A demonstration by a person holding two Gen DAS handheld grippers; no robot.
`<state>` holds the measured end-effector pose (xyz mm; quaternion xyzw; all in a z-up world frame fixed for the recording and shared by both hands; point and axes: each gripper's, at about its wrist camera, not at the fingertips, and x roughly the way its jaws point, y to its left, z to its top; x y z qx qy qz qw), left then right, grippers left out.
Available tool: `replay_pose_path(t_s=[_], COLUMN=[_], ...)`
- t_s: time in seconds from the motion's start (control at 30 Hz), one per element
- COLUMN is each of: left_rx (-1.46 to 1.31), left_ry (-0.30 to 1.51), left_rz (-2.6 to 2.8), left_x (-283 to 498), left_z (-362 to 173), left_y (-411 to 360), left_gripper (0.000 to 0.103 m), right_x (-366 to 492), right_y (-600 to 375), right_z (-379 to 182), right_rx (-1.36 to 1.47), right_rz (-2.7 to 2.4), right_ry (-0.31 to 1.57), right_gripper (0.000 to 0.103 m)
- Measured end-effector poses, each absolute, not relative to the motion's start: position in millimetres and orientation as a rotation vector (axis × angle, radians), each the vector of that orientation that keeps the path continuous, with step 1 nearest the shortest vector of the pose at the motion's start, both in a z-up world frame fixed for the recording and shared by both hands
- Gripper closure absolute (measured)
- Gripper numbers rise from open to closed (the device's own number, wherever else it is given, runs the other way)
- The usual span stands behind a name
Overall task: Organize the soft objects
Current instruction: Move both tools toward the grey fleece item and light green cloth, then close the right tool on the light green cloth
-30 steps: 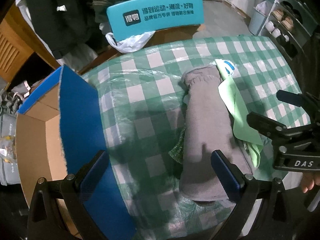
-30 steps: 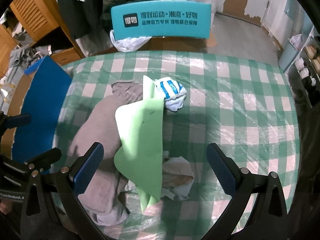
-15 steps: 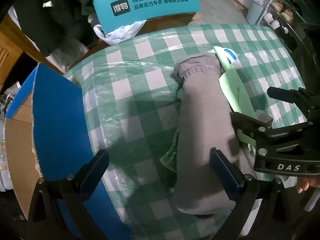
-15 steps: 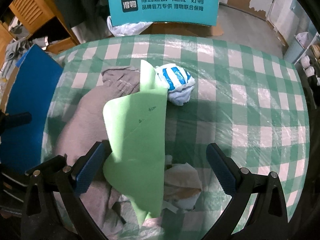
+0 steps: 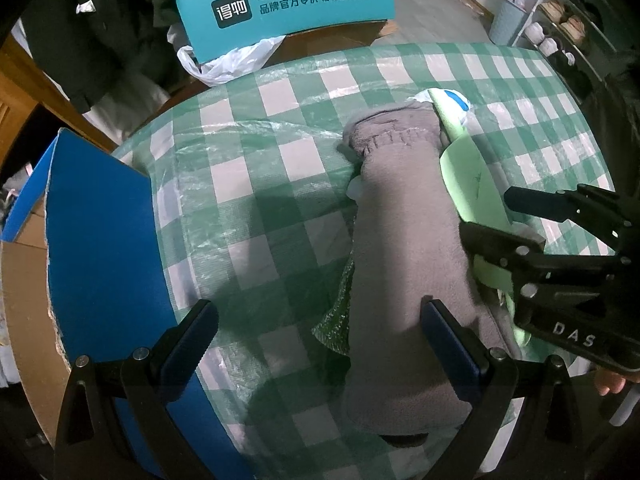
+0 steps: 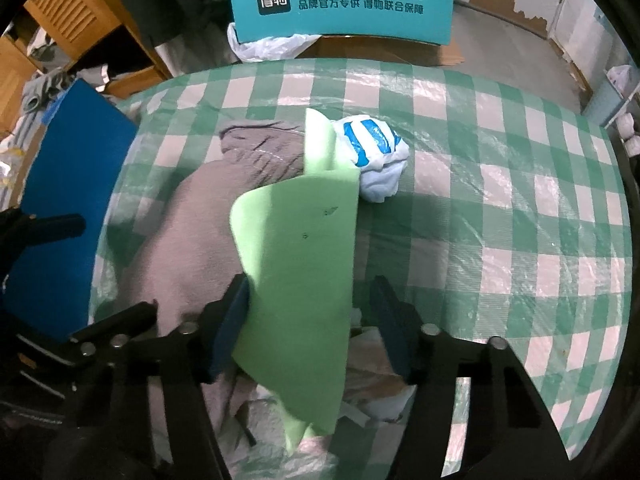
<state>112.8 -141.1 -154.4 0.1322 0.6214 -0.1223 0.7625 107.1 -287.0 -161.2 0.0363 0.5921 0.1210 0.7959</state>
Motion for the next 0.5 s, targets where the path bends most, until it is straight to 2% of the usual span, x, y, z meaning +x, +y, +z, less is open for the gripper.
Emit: replay_pose_path(t_s=[0.07,0.5], left_rx=[0.289,0.291], left_ry=[1.352,1.367], left_rz=[-0.267,-0.265], left_x=[112,110], left_z=[-154,-161], left_y=[-142,-146], left_gripper=[0.001,0.001], right_x=[107,98], right_y=[-288,-300], right_z=[-159,-148], right_rx=[0.091,0.141], right_rz=[0.271,0.277], right_ry=[1.272,1.278], right_gripper=[0.062,0.083])
